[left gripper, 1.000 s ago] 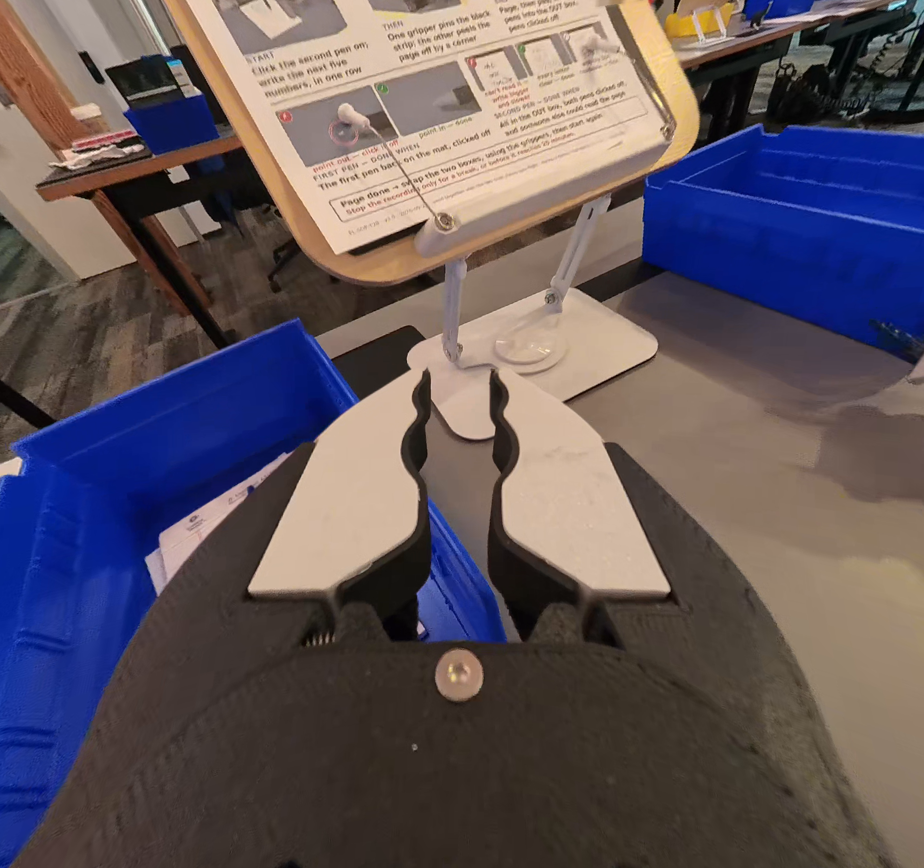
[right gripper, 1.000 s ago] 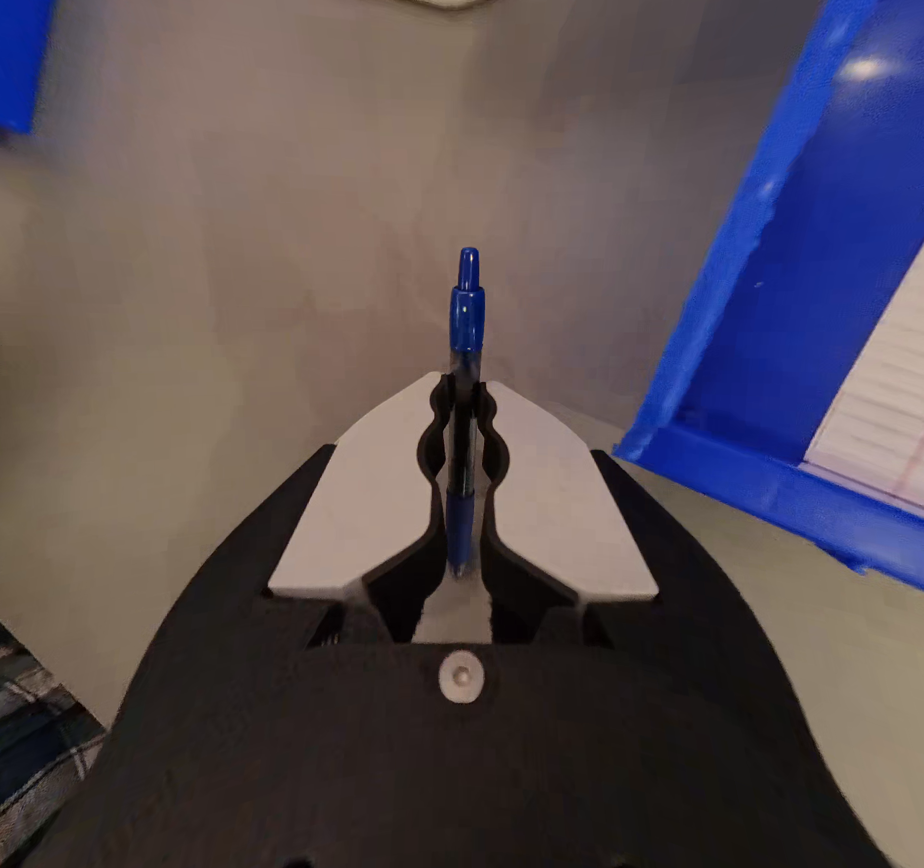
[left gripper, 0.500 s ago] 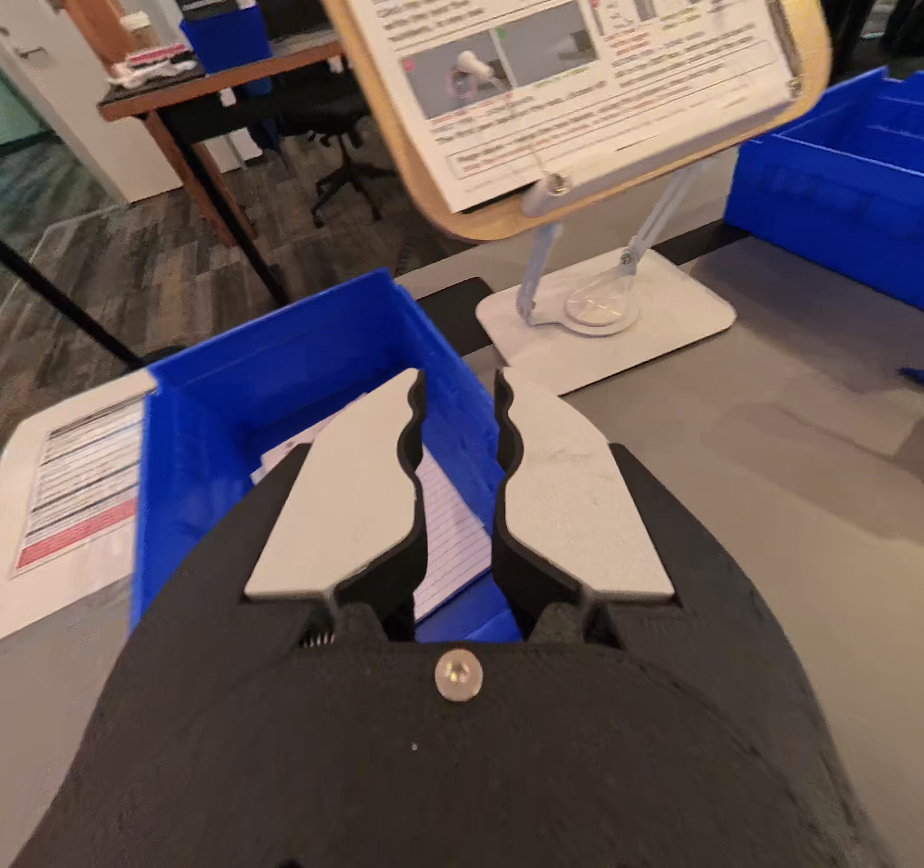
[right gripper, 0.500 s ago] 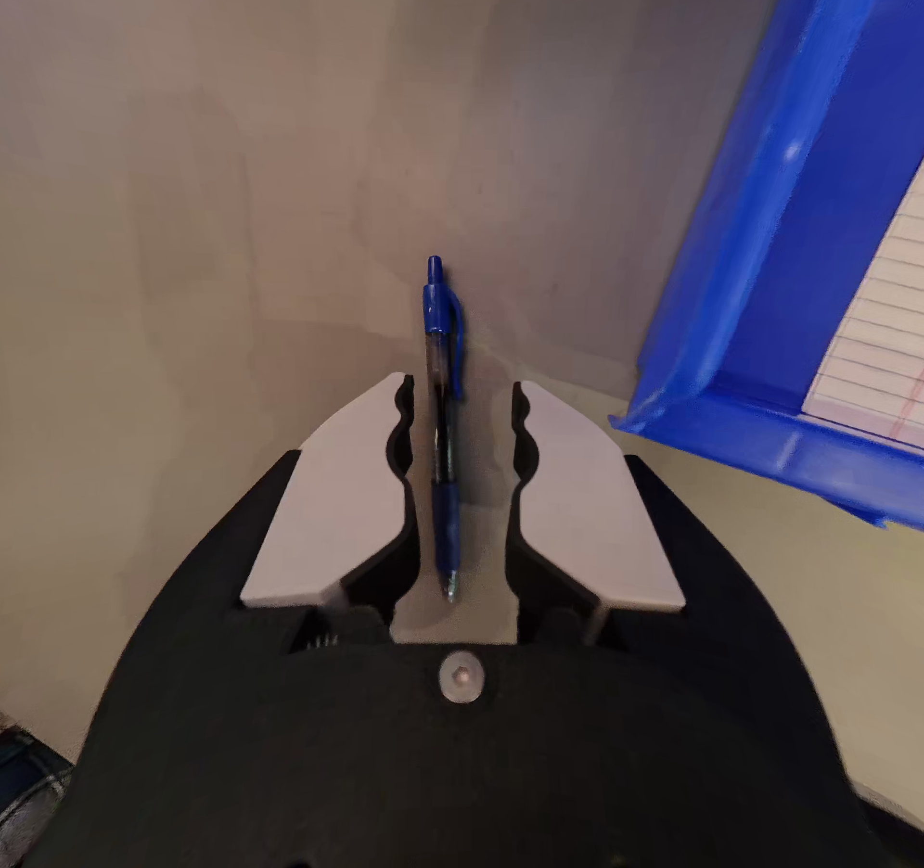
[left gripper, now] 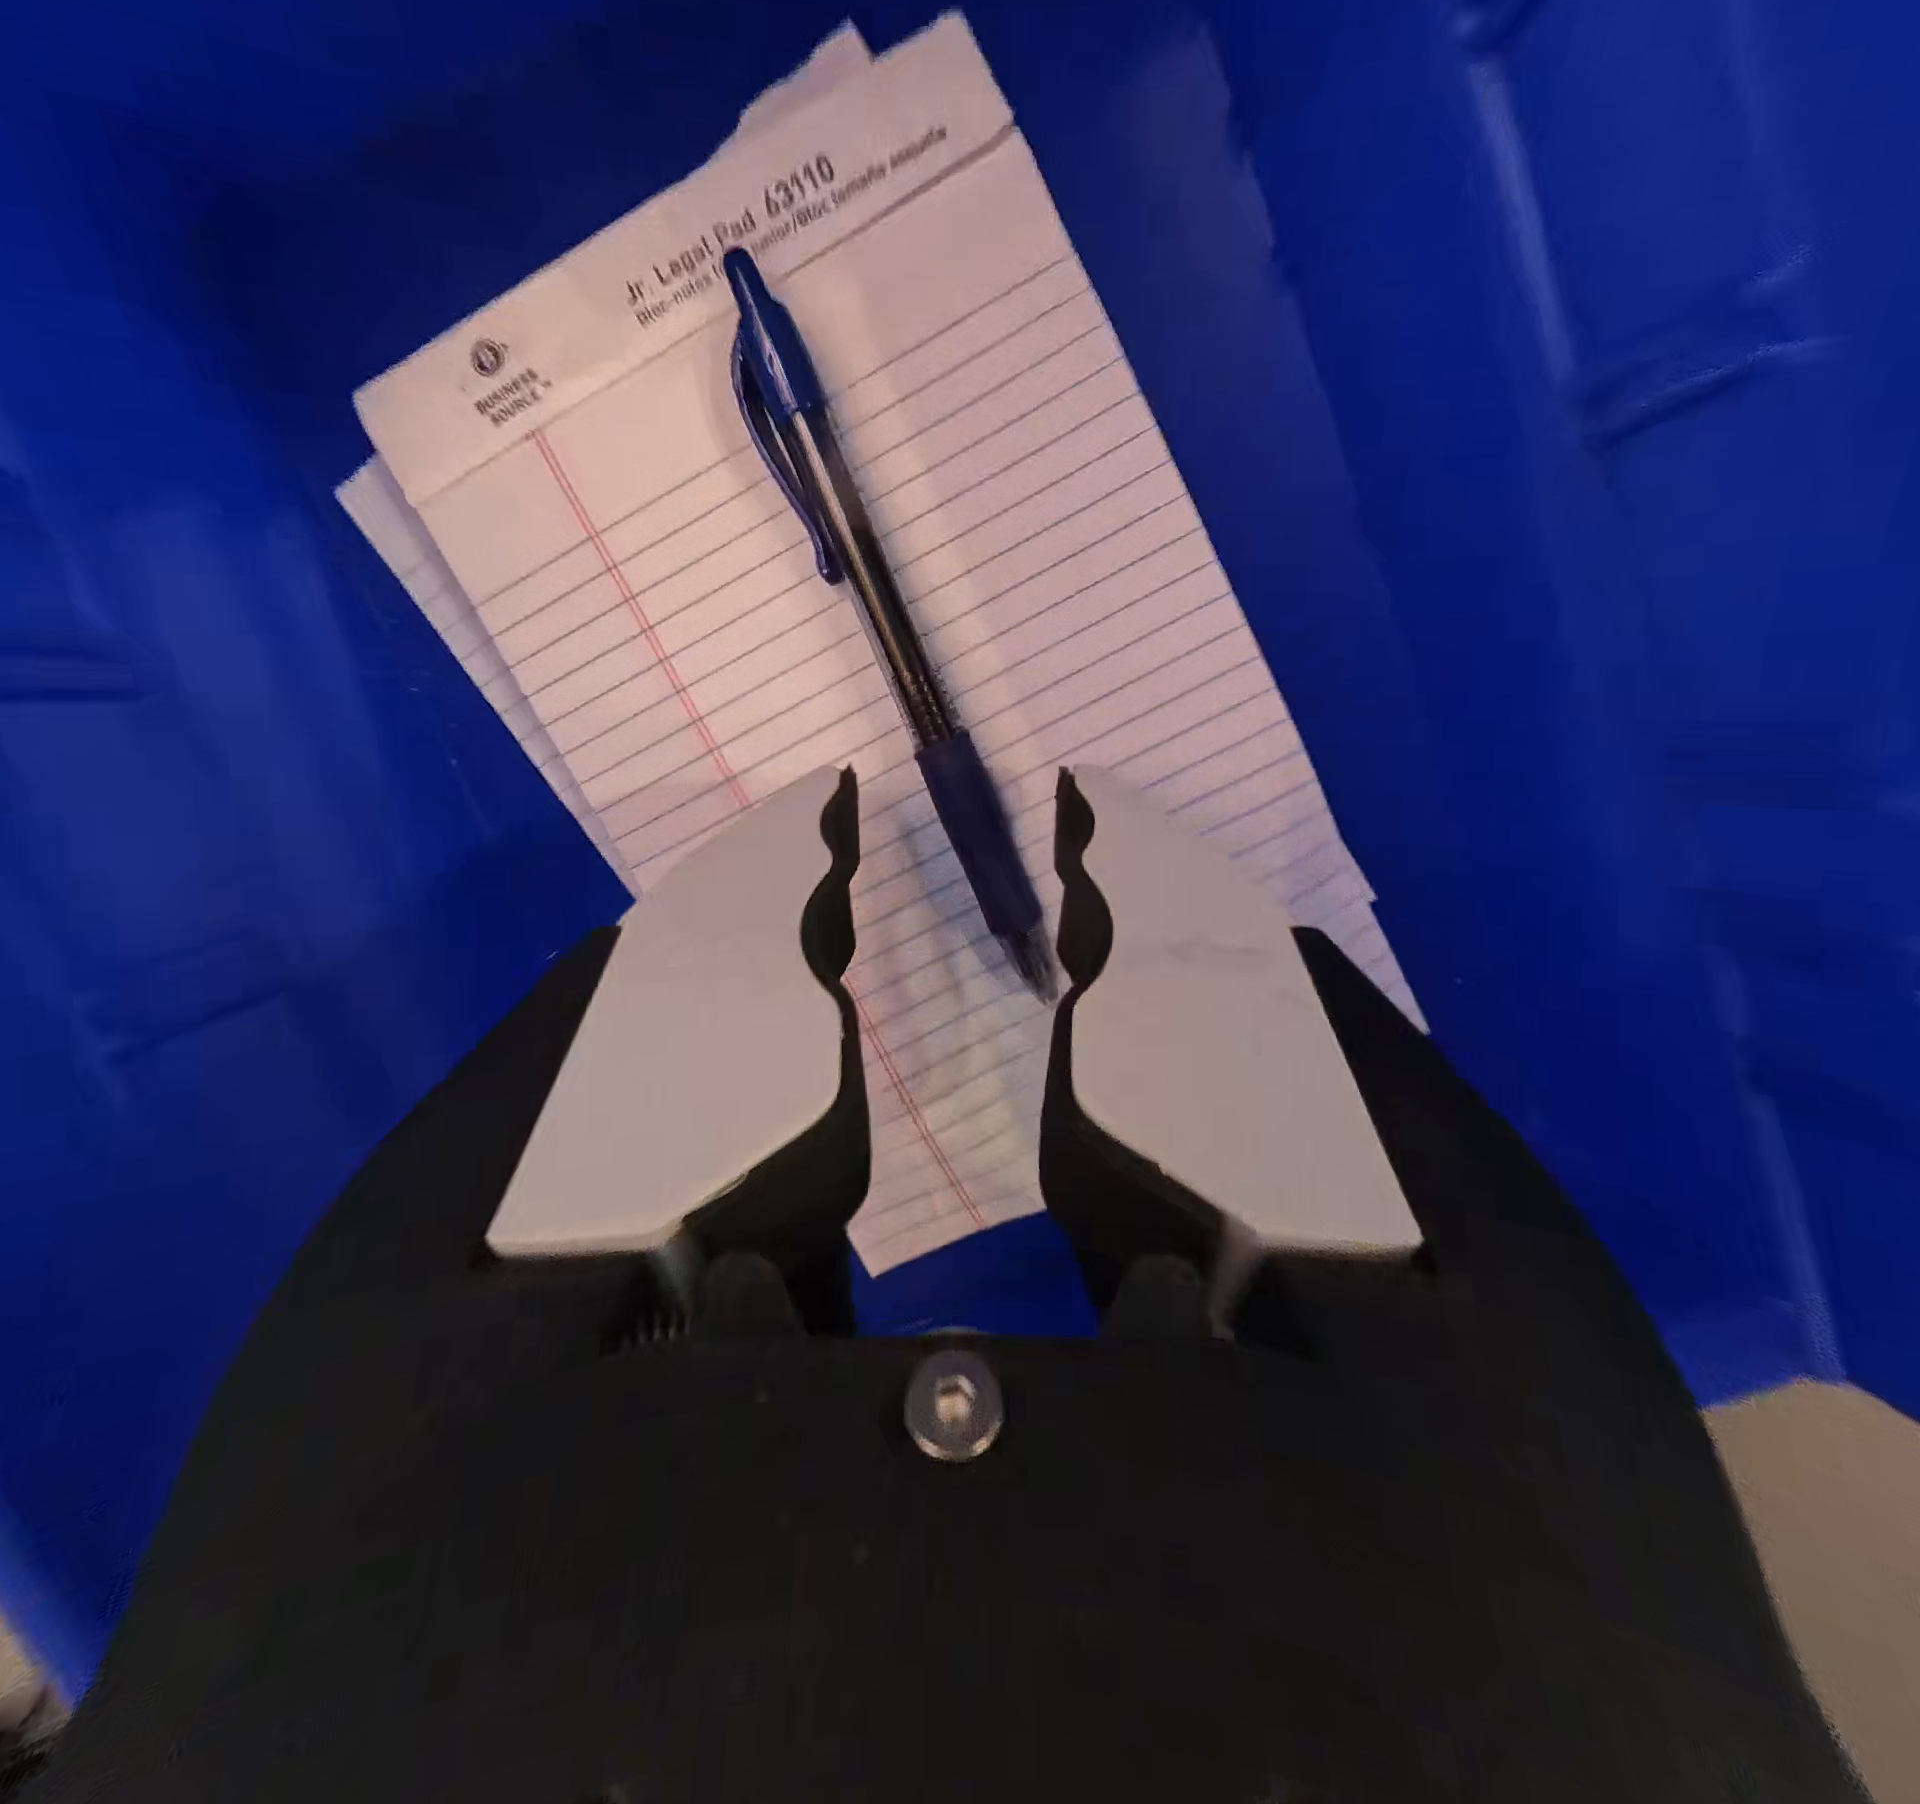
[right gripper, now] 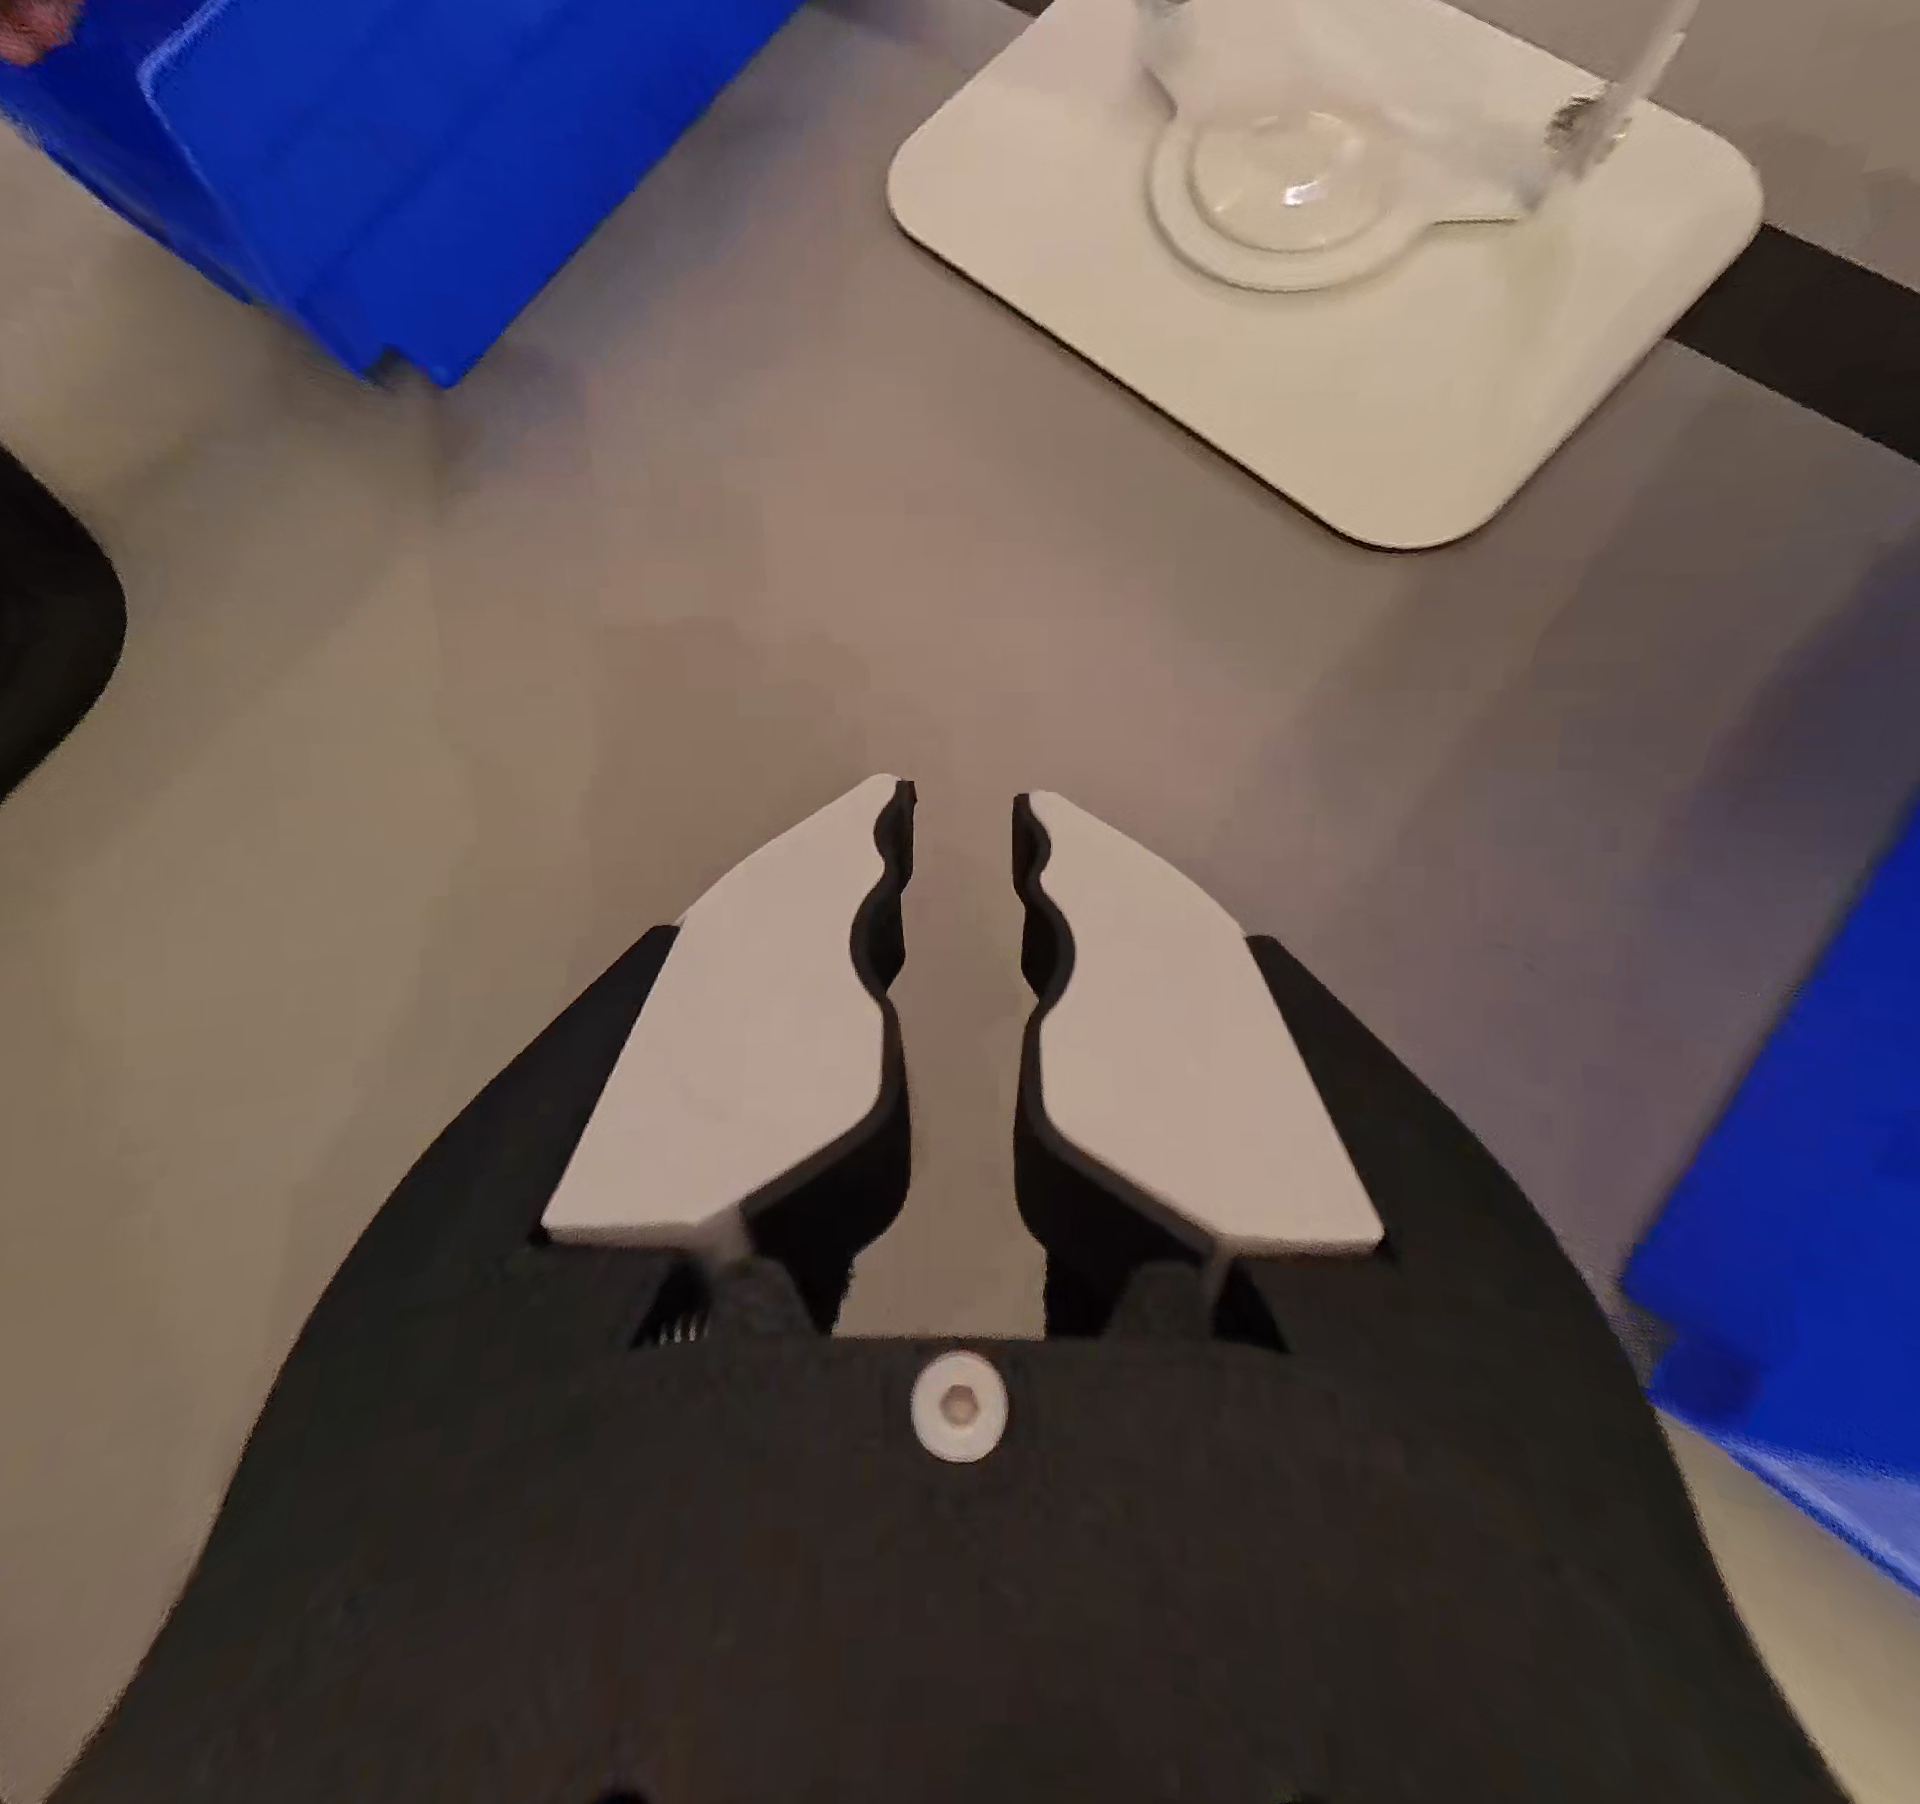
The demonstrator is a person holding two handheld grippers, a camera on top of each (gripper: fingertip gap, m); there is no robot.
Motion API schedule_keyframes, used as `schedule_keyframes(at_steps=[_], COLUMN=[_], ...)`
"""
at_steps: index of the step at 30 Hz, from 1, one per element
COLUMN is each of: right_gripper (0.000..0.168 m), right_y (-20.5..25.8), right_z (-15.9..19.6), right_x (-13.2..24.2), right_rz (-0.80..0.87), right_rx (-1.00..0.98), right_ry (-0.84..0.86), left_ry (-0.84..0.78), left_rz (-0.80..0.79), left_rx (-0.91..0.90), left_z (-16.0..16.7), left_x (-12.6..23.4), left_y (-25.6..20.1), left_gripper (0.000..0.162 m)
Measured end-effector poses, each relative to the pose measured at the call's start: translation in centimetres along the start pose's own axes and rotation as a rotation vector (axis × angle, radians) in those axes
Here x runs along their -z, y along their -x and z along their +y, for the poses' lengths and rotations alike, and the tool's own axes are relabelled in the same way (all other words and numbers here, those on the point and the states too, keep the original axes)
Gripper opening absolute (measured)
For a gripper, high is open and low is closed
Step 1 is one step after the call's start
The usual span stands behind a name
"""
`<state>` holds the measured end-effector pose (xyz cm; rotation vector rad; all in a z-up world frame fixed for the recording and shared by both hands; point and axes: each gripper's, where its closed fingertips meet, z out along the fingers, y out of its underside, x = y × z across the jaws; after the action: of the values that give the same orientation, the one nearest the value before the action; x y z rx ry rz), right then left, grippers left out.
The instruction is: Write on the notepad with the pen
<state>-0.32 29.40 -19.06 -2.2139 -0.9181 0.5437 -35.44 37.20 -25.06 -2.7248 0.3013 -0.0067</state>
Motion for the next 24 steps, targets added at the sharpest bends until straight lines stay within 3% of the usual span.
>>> schedule_keyframes(at_steps=[7,12,17,19,24], right_gripper=[0.015,0.015,0.019,0.026,0.042], right_y=[1.1,1.7,4.6,6.4,11.1], right_z=[0.0,-0.8,-4.7,-7.0,-12.4], right_x=[-0.8,-0.5,1.1,2.1,5.2], right_rz=[-0.038,-0.064,-0.21,-0.314,-0.604], right_rx=[0.029,0.041,0.002,-0.028,-0.079], right_ry=[-0.008,-0.051,-0.243,-0.368,-0.671], left_ry=[0.009,-0.089,-0.44,-0.596,-0.785], left_rz=[0.03,0.065,0.274,0.446,0.832], left_rx=[0.017,0.021,0.017,-0.025,-0.186], left_z=[-0.2,-0.8,-3.2,-3.6,-1.0], left_x=[-1.4,-0.5,7.4,12.0,20.5], left_y=[0.2,0.1,-3.4,-6.4,-15.6], left_gripper=[0.017,0.011,0.011,0.01,0.011])
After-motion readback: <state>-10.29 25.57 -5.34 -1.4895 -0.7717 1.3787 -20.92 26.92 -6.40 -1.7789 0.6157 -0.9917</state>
